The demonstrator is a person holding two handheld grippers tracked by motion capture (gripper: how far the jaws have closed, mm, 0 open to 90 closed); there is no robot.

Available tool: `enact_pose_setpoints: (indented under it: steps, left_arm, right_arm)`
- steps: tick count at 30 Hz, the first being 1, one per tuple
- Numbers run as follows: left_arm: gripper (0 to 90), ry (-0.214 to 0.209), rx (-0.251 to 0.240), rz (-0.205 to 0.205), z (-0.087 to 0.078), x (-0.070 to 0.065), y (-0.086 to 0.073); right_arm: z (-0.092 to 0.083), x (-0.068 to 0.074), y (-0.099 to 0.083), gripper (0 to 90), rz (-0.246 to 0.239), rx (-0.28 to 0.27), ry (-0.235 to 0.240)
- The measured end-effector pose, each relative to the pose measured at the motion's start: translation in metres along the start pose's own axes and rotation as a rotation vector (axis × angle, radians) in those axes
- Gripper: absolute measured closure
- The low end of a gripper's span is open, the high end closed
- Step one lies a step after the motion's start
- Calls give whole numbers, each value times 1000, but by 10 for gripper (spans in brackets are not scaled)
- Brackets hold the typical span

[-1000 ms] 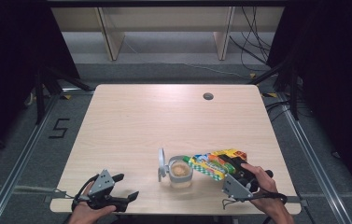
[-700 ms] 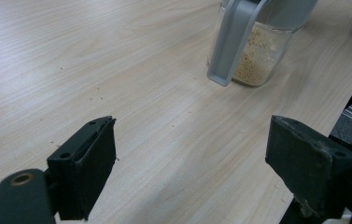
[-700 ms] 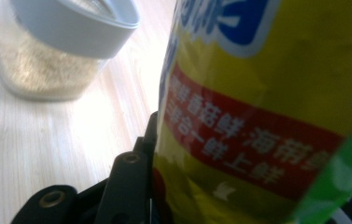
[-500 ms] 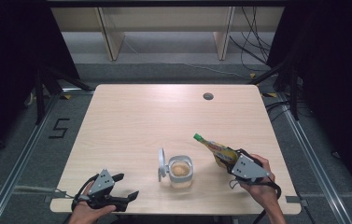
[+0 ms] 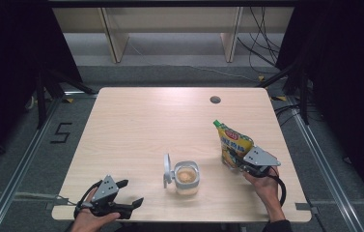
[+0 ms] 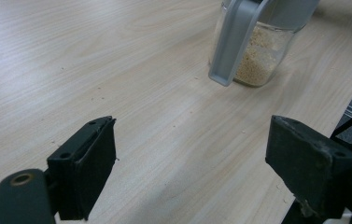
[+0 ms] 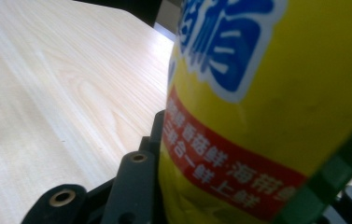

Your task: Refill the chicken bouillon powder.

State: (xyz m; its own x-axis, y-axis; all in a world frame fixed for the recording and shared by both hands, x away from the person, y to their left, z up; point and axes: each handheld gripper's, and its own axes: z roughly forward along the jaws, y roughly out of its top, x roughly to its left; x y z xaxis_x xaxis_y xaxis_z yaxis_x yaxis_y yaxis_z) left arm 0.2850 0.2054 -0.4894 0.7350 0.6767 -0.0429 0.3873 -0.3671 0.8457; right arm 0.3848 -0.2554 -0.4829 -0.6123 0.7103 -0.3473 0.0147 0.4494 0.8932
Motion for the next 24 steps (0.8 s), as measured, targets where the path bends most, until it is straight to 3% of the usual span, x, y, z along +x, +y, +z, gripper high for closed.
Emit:
enact_pose_setpoints:
  steps: [1,3,7,12,15,16,17,18,19,21,22,24]
  left_arm:
    - [155,3,-1,18,0,1,0]
    - [155,-9,-19,-34,2,-2,-1]
    - [155,-8,-25,-37,1,-2,-1]
    - [161,-3,-7,-11,-1,0,-1]
    - [189,-9,-13,-16,0,-1,-1]
    - [194,-1,1,13,0,1,-1]
    - [195,-9,-15,-25,1,-2,-1]
    - [194,-12,-21,-34,1,-3,-1]
    - [192,-2,2,9,0,1,-1]
    - [189,-7,-17,-23,0,-1,-1]
    - [184,-3,-8,-19,0,-1,-1]
    - [173,-6,-11,-20,-1,-1,-1]
  right_arm:
    - [1,-1,-1,705,1,1,-1]
    - [2,0,-5,707,15,-5,-7]
    - [0,-1,-7,703,36,-8,-9]
    - [-8,4,-6,686,38,18,-19]
    - [-12,6,-8,676,65,25,-28]
    - [-13,7,-8,674,71,28,-32]
    - [-15,7,-7,668,72,38,-31]
    - [-15,8,-7,661,69,36,-36]
    - [-16,8,-7,650,63,31,-43]
    - [-18,9,-6,602,80,42,-53]
    - [-20,8,-6,570,81,53,-49]
    - [-22,7,-6,503,132,44,-46]
